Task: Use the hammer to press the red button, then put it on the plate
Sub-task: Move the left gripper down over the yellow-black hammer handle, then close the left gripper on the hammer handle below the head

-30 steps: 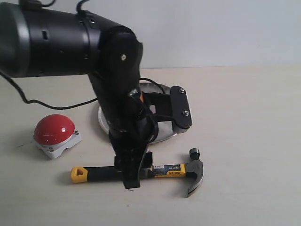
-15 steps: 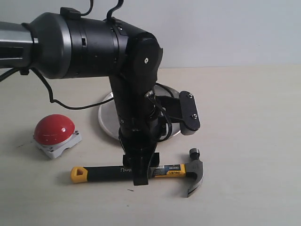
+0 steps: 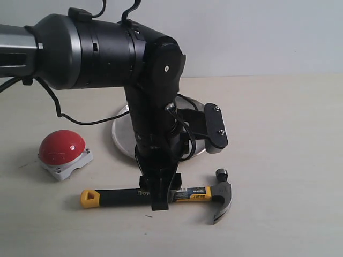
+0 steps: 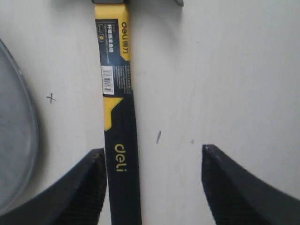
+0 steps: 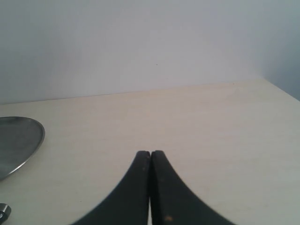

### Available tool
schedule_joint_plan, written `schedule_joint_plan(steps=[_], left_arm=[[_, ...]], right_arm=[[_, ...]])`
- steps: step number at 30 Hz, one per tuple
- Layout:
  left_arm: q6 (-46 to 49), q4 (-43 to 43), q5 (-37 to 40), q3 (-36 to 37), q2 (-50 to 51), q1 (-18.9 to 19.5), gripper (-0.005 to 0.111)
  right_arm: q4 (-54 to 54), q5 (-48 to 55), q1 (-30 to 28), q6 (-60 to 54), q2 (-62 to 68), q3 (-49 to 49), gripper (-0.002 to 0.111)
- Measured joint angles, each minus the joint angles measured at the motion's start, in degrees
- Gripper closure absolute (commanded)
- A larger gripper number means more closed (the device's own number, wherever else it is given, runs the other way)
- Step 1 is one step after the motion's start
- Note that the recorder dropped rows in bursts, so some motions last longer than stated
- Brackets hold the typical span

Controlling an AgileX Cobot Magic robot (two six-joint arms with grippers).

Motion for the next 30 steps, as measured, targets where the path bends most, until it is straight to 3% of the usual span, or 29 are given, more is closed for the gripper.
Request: schedule_joint_plan(steps=[19,26,30], left_arm=[[-0.36,-0.93,-1.01,-0.60,0.50,0.00,0.049],[-2.87,-1.50,-0.14,-8.27,9.39,-0.10,0.049],[-2.87,-1.50,-0.14,-12.76,13.66,-0.10,0.061]], right_arm=[[0.00,0.00,0.00,0.00,0.00,0.00,0.108],[0.00,0.00,0.00,0.00,0.00,0.00,0.108],[0.00,0.00,0.00,0.00,0.00,0.00,0.108]])
